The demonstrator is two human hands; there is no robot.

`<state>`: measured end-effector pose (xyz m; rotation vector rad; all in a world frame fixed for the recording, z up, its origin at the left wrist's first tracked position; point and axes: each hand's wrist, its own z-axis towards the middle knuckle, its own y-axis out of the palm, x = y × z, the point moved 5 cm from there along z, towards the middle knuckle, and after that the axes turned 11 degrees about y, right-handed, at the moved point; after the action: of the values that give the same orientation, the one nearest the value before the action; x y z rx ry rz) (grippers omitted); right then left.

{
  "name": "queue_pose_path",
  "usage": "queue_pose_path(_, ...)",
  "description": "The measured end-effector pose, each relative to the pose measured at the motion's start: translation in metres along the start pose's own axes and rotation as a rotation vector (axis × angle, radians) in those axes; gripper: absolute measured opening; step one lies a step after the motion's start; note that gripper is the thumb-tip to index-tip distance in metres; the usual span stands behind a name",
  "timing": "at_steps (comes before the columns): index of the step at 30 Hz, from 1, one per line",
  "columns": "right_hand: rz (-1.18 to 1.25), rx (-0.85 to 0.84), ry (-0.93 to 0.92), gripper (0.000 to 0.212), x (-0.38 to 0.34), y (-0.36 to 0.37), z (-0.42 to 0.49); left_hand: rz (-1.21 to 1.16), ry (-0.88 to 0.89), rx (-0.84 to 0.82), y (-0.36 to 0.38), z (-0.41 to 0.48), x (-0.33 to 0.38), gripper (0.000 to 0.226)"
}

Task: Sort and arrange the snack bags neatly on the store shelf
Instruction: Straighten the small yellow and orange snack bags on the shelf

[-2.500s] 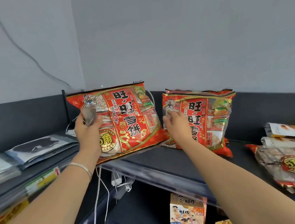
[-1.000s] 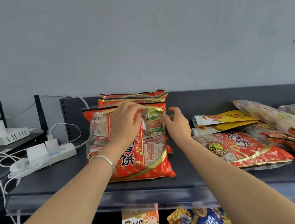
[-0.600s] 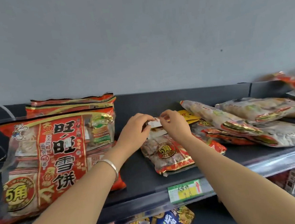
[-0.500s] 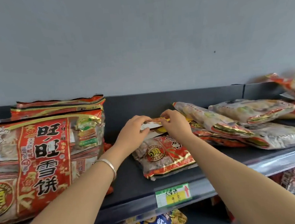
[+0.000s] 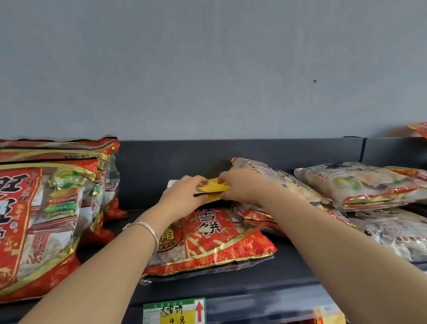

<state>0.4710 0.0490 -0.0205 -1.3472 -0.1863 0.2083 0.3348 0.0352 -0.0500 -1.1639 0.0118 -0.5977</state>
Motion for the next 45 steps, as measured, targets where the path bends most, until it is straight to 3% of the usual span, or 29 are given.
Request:
queue_pose_path(8, 0.037, 0.061, 0.013, 0.037, 0.015, -0.005, 0.013, 0.149, 0.003, -0.111, 0.009, 0.037, -0.010, 0.049)
queue_pose_path(12, 0.043, 0.098, 0.060, 0.033, 0.027, -0.005, 0.019, 0.119, 0.021, -0.254, 0.025, 0.053, -0.014, 0.059)
queue_pose_path(15, 0.031, 0.083, 0.074, 0.033, 0.028, -0.001, 0.021, 0.237, 0.091, -0.334, 0.024, 0.055, -0.017, 0.060)
queue_pose_path(20, 0.051, 0.033, 0.063, 0.031, 0.023, 0.003, 0.021, 0.560, 0.282, -0.218, 0.013, 0.049, -0.022, 0.041)
queue_pose_path(26, 0.179, 0.081, 0.132, 0.044, 0.012, -0.006, 0.013, 0.406, -0.002, -0.069, -0.017, 0.028, -0.071, 0.024)
queue_pose_path(29, 0.101, 0.109, 0.149, 0.029, 0.002, -0.006, 0.014, 0.345, -0.115, 0.011, -0.029, 0.016, -0.081, 0.024)
queue_pose_path(31, 0.099, 0.162, 0.183, 0.020, -0.005, -0.008, 0.014, 0.341, -0.128, 0.037, -0.031, 0.012, -0.080, 0.024)
queue_pose_path(34, 0.108, 0.107, 0.201, 0.037, -0.017, -0.003, 0.013, 0.357, -0.126, 0.046, -0.030, 0.010, -0.076, 0.024)
queue_pose_path(39, 0.117, 0.060, 0.261, 0.036, -0.021, 0.004, 0.009, 0.367, -0.160, 0.086, -0.028, 0.008, -0.079, 0.020)
queue_pose_path(43, 0.224, 0.032, 0.231, 0.039, -0.035, 0.005, 0.012, 0.304, -0.226, 0.134, -0.029, 0.005, -0.085, 0.018)
queue_pose_path(45, 0.392, -0.049, 0.284, 0.040, -0.042, 0.013, 0.016, 0.282, -0.229, 0.141, -0.028, 0.005, -0.086, 0.018)
